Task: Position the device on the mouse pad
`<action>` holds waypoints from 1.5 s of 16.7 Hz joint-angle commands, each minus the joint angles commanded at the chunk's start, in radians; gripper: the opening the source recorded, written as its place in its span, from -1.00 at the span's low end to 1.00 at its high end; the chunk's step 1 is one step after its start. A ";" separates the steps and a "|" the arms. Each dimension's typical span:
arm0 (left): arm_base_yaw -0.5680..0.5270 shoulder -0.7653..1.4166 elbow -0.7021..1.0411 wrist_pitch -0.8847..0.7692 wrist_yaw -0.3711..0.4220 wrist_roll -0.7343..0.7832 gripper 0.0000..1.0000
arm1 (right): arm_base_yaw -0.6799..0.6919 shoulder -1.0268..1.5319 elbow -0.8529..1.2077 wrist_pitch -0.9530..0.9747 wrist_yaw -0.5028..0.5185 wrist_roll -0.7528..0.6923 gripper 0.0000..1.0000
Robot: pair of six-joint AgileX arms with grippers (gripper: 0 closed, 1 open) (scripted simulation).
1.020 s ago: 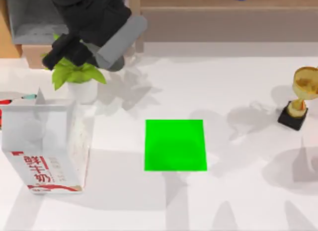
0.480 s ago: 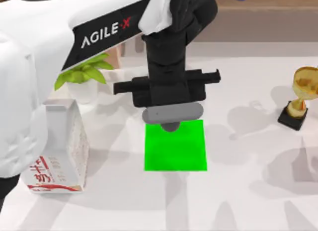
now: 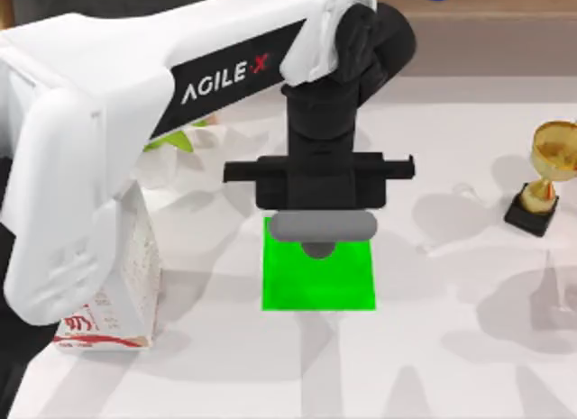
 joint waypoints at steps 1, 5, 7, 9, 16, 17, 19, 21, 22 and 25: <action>0.005 -0.002 -0.002 0.000 0.001 0.001 -1.00 | 0.000 0.000 0.000 0.000 0.000 0.000 1.00; 0.039 -0.004 -0.015 0.006 0.001 0.016 -1.00 | 0.000 0.000 0.000 0.000 0.000 0.000 1.00; 0.075 0.000 -0.026 0.015 0.002 0.036 -1.00 | 0.000 0.000 0.000 0.000 0.000 0.000 1.00; 0.103 0.006 -0.039 0.034 0.005 0.056 -1.00 | 0.000 0.000 0.000 0.000 0.000 0.000 1.00; 0.092 0.005 -0.088 0.131 0.010 0.046 -1.00 | 0.000 0.000 0.000 0.000 0.000 0.000 1.00; 0.077 0.007 -0.095 0.142 0.009 0.035 -1.00 | 0.000 0.000 0.000 0.000 0.000 0.000 1.00; 0.040 0.012 -0.107 0.155 0.005 0.016 -1.00 | 0.000 0.000 0.000 0.000 0.000 0.000 1.00; 0.010 0.021 -0.118 0.158 0.002 0.004 -1.00 | 0.000 0.000 0.000 0.000 0.000 0.000 1.00; 0.002 0.028 -0.124 0.158 0.001 0.001 -1.00 | 0.000 0.000 0.000 0.000 0.000 0.000 1.00; 0.000 0.031 -0.127 0.158 0.000 0.001 -1.00 | 0.000 0.000 0.000 0.000 0.000 0.000 1.00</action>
